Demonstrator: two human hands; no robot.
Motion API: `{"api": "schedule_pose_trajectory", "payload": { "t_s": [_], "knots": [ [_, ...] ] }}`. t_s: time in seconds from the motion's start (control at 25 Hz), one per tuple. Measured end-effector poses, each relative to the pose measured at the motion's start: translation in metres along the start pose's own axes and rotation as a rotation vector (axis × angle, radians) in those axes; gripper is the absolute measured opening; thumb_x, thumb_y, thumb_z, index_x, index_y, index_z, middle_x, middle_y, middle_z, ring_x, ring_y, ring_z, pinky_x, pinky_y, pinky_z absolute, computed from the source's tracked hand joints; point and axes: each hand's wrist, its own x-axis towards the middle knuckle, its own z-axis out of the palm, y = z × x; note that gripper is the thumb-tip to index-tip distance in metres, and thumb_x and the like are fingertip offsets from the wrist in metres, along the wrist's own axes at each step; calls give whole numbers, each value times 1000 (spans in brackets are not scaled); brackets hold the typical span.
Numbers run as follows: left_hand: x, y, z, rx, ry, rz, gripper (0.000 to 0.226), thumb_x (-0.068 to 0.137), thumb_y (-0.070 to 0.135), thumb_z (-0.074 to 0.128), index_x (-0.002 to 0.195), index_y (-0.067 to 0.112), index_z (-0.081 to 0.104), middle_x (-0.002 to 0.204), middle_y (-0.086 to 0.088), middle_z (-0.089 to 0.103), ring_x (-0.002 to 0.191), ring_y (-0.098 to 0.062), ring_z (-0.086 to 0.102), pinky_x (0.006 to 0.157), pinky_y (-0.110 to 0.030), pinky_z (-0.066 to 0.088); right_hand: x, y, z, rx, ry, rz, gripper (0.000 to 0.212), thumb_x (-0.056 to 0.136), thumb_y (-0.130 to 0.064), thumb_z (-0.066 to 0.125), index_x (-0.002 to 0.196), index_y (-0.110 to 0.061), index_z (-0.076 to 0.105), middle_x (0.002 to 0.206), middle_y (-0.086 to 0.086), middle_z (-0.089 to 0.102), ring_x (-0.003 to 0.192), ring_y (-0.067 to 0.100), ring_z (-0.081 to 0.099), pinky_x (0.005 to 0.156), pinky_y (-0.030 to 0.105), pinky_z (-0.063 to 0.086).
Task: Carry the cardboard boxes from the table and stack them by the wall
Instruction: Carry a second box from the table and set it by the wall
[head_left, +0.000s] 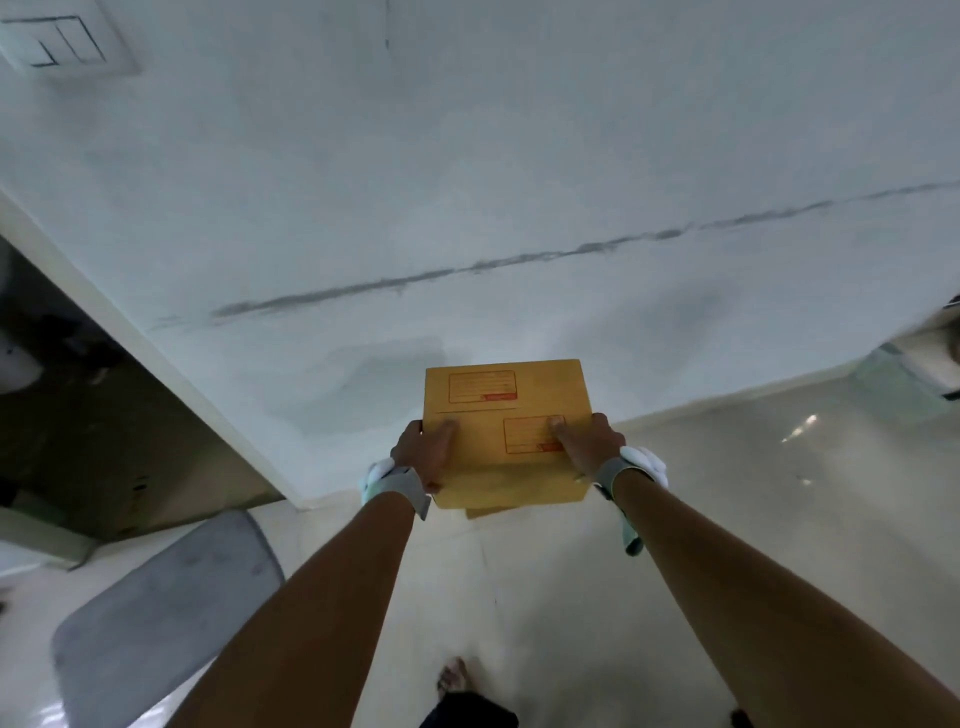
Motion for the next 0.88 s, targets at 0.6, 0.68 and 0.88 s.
{"api": "schedule_pose_trajectory", "payload": {
  "t_s": [0.6,0.68,0.88],
  "knots": [
    [196,14,41,-39,8,-157,51,82,54,61,128,32,57,119,-5,65,101,-32,63,69,-49,63,191,-43,69,-144,-179,16,58,82,-62,56,121,-19,62,110,8,71,94,33,66,85,36,52],
    [215,10,53,-52,2,-165,51,83,52,60,129,32,56,117,-3,64,100,-31,62,71,-48,63,215,-38,77,-173,-211,13,57,83,-61,55,122,-20,62,111,7,71,89,29,62,79,34,46],
    [290,-23,108,-65,39,-229,55,85,54,61,136,34,52,120,-3,62,102,-31,61,73,-48,63,303,-9,118,-192,-288,-1,45,91,-51,57,124,-20,58,112,5,68,92,29,62,83,32,48]
  ]
}}
